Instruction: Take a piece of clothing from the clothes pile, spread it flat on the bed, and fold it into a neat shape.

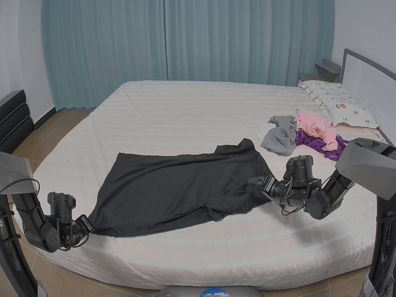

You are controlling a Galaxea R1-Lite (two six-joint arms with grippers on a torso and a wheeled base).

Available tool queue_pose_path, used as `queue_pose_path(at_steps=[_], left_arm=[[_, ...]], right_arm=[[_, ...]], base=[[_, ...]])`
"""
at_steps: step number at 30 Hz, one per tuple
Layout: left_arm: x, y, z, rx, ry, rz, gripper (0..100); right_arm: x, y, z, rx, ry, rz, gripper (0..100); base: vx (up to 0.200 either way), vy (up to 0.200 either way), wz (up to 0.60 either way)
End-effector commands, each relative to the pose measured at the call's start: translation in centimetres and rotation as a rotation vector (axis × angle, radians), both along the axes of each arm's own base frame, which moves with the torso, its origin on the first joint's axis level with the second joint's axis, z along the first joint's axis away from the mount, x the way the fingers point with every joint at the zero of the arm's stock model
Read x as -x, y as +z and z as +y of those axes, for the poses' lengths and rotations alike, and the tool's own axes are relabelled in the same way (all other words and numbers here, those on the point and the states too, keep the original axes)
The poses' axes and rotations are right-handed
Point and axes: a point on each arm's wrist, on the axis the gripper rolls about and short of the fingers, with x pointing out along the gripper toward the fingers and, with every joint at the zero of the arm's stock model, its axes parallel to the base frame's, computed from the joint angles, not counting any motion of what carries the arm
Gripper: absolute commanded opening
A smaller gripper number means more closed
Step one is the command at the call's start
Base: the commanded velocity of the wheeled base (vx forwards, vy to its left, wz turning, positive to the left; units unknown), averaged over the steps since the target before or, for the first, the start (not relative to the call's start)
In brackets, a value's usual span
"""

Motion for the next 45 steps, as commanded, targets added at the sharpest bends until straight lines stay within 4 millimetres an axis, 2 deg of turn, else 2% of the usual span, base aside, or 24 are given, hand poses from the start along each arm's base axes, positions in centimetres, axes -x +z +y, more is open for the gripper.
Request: queue_pose_path(at_steps=[1, 9, 12, 19, 20, 33, 38, 45], left_arm=[[0.0, 0.0, 0.0, 0.000, 0.000, 0.001, 0], [0.1, 0.0, 0.0, 0.000, -0.001, 0.005, 0], [0.1, 0.0, 0.0, 0.000, 0.000, 0.005, 0], [0.1, -0.2, 0.0, 0.001, -0.003, 0.009, 0], [0.1, -0.2, 0.0, 0.001, -0.003, 0.009, 0], [0.1, -0.2, 0.0, 0.001, -0.003, 0.011, 0], [0.1, -0.2, -0.1, 0.001, -0.006, 0.011, 0], [0.3, -0.1, -0.4, -0.002, -0.013, 0.011, 0]], right_arm=[[3.1, -0.5, 1.0, -0.031, 0.070, 0.051, 100], [3.5, -2.3, 2.5, -0.030, 0.119, 0.072, 100], [3.0, -3.1, 3.3, -0.025, 0.127, 0.075, 100], [2.0, -2.9, 3.7, -0.037, 0.125, 0.043, 100], [1.9, -2.8, 3.7, -0.037, 0.124, 0.042, 0], [3.5, -1.7, 3.0, -0.022, 0.119, 0.067, 0], [3.8, -0.7, 2.6, -0.027, 0.113, 0.054, 0], [6.2, 1.8, 1.0, -0.038, 0.114, 0.043, 0]], base=[[0.000, 0.000, 0.00], [0.000, 0.000, 0.00], [0.000, 0.000, 0.00], [0.000, 0.000, 0.00], [0.000, 0.000, 0.00], [0.000, 0.000, 0.00], [0.000, 0.000, 0.00], [0.000, 0.000, 0.00]])
